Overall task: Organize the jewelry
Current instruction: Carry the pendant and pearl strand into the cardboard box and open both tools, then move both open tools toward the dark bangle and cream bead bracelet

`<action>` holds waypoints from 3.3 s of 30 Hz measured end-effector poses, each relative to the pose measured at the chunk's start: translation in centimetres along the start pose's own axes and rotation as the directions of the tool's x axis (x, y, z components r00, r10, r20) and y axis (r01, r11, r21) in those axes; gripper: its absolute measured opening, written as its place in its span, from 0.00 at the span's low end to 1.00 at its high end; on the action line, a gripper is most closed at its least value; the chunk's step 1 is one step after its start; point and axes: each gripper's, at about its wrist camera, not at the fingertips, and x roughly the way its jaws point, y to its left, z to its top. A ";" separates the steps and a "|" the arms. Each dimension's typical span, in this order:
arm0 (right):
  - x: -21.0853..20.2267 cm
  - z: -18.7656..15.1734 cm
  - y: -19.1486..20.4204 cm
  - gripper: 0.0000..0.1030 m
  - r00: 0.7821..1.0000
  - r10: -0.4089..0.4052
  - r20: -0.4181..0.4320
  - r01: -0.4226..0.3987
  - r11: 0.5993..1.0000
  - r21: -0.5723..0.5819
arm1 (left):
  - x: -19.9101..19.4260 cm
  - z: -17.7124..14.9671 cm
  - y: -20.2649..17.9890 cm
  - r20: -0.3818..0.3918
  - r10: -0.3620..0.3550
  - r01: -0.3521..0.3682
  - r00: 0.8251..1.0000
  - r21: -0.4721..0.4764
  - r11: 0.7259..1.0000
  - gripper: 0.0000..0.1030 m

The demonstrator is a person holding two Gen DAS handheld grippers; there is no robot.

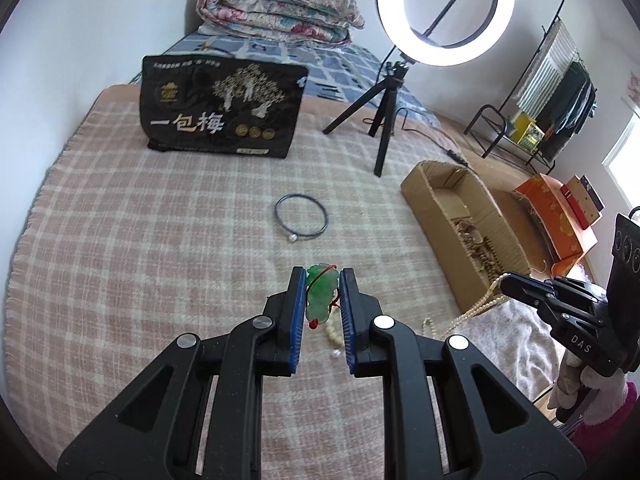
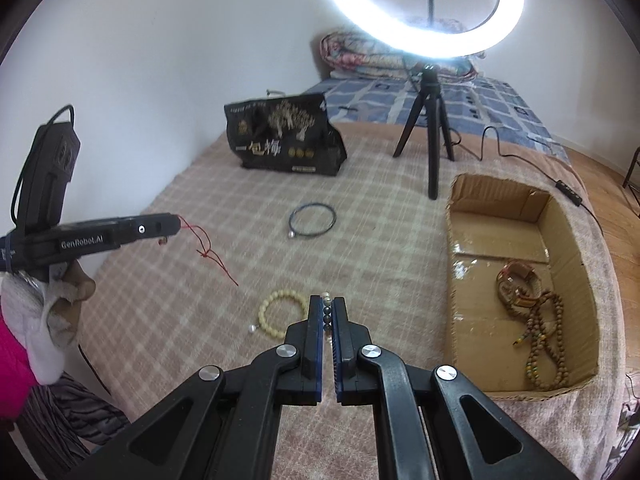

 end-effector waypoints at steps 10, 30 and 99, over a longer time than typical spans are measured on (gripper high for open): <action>-4.6 2.6 -2.2 0.01 0.991 0.009 0.134 -0.018 0.998 0.063 | 0.4 2.0 -5.0 0.029 -0.064 0.062 0.998 0.050 0.997 0.15; -10.9 5.9 -7.6 0.01 0.951 -0.066 0.302 0.017 0.987 0.162 | 2.7 6.6 -13.8 0.068 -0.182 0.173 0.981 0.119 0.978 0.15; -6.6 3.3 -7.9 1.00 0.931 -0.322 0.169 0.295 0.940 0.170 | 4.2 8.5 -9.4 0.097 -0.026 0.016 0.995 0.100 0.995 0.55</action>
